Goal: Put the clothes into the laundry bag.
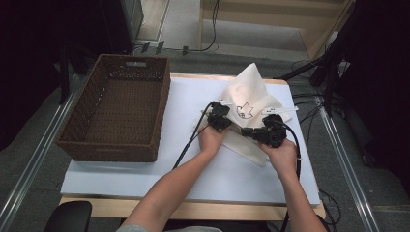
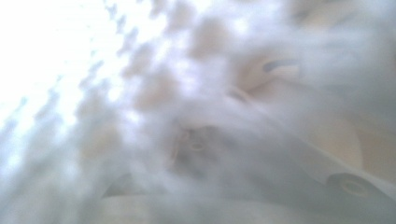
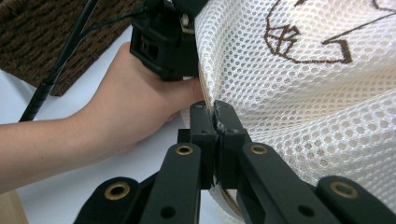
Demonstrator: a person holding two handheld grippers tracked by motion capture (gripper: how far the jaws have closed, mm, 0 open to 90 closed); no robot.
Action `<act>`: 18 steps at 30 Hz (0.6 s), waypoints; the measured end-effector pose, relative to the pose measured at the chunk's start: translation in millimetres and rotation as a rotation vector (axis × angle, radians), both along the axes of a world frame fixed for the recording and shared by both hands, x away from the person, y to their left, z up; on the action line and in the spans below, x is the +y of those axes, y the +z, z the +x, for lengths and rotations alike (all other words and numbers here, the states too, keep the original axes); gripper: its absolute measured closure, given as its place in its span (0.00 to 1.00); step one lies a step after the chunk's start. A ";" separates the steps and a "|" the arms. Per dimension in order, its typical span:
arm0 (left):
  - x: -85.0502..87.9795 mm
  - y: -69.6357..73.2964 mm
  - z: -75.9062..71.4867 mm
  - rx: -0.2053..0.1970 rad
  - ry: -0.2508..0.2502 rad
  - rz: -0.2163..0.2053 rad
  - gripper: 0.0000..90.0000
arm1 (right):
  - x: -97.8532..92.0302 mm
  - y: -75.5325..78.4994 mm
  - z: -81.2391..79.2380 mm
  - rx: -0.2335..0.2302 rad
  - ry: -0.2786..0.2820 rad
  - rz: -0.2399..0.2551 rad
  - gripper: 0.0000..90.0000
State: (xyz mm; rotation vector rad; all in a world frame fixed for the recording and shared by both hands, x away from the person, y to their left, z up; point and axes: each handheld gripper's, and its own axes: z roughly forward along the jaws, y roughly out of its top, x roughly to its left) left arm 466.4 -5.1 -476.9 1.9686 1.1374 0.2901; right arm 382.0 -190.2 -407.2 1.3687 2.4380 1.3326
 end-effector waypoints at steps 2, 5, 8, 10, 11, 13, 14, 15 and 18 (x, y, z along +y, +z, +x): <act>1.4 0.9 2.5 0.026 -0.025 -0.003 1.00 | 1.0 -3.1 2.0 0.012 0.001 -0.003 1.00; 5.8 3.9 2.9 0.048 -0.055 -0.010 0.98 | 2.6 -8.8 5.3 0.023 0.007 -0.003 0.99; 10.2 5.5 0.3 0.056 -0.085 -0.009 0.95 | 5.5 -13.2 8.6 0.030 0.005 -0.019 0.99; 16.0 7.1 -2.5 0.059 -0.103 -0.002 0.93 | 7.0 -16.4 10.6 0.031 0.004 -0.029 0.99; 19.1 7.8 -3.7 0.069 -0.112 -0.010 0.92 | 7.9 -17.9 11.8 0.037 0.006 -0.033 0.99; 24.9 10.5 -8.2 0.064 -0.122 -0.008 0.92 | 8.8 -21.1 14.3 0.040 -0.002 -0.047 0.99; 24.9 10.5 -8.2 0.064 -0.122 -0.008 0.92 | 8.8 -22.8 15.7 0.043 -0.003 -0.048 0.99; 32.5 13.8 -13.1 0.066 -0.132 -0.015 0.92 | 9.2 -24.2 16.9 0.048 -0.008 -0.053 0.99; 45.0 19.8 -20.9 0.067 -0.142 -0.026 0.91 | 11.3 -29.6 21.4 0.054 -0.015 -0.070 0.99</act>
